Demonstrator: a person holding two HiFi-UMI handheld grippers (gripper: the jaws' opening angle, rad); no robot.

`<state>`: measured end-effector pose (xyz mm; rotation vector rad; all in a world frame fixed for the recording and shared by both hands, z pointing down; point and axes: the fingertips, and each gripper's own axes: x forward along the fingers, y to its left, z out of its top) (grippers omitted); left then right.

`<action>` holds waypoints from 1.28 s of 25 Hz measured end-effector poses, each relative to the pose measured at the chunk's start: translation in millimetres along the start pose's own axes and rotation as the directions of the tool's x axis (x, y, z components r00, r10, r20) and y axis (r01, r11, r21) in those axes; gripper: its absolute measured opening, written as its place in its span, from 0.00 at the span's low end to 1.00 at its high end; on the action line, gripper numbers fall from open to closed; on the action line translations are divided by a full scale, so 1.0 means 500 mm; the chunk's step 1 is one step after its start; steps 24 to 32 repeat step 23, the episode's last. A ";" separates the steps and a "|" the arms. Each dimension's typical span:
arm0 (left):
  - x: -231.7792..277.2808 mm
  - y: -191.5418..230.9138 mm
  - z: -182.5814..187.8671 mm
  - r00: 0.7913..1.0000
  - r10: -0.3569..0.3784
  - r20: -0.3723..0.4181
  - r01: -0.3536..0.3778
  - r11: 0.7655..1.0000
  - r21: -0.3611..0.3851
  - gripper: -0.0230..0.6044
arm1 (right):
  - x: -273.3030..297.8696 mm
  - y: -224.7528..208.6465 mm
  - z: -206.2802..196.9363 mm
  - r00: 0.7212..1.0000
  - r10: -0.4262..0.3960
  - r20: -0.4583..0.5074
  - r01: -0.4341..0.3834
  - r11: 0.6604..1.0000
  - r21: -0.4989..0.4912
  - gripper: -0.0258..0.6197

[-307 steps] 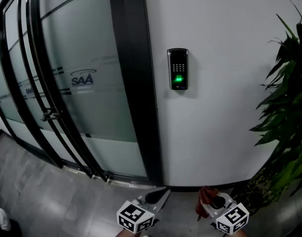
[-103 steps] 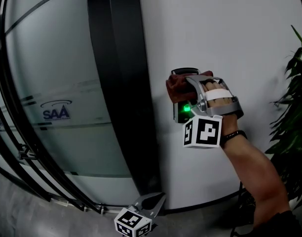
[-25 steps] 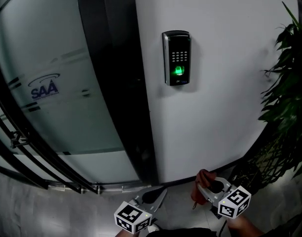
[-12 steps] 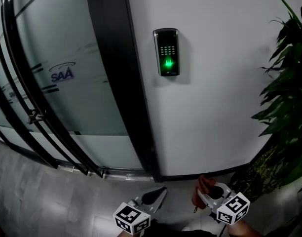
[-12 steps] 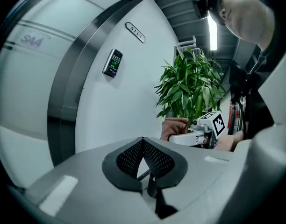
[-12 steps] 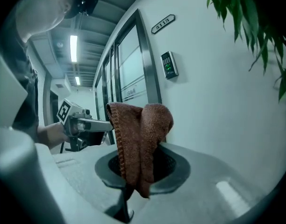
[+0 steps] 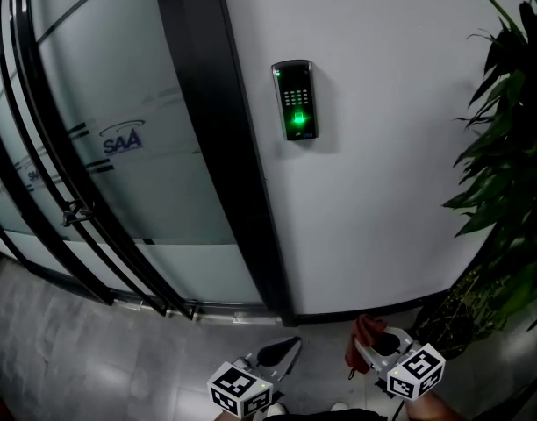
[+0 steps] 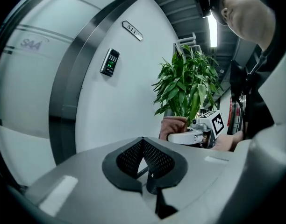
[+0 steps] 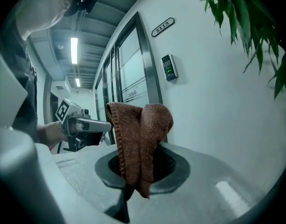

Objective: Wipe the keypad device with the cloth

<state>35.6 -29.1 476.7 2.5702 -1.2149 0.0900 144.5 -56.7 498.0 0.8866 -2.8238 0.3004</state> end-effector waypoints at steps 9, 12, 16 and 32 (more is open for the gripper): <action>-0.026 0.065 0.028 0.998 -0.063 -0.007 0.063 0.998 0.025 0.06 | 0.058 0.047 0.029 0.998 -0.048 0.031 0.048 0.999 -0.006 0.12; -0.019 0.076 0.045 0.996 -0.089 0.003 0.088 0.995 0.040 0.06 | 0.067 0.045 0.031 0.997 -0.073 0.026 0.073 0.997 -0.009 0.12; -0.012 0.095 0.066 0.995 -0.104 0.002 0.104 0.993 0.060 0.06 | 0.085 0.034 0.033 0.996 -0.092 0.014 0.092 0.996 -0.002 0.12; -0.014 0.134 0.096 0.995 -0.103 0.000 0.103 0.993 0.063 0.06 | 0.110 0.031 0.060 0.995 -0.100 0.016 0.100 0.995 -0.004 0.12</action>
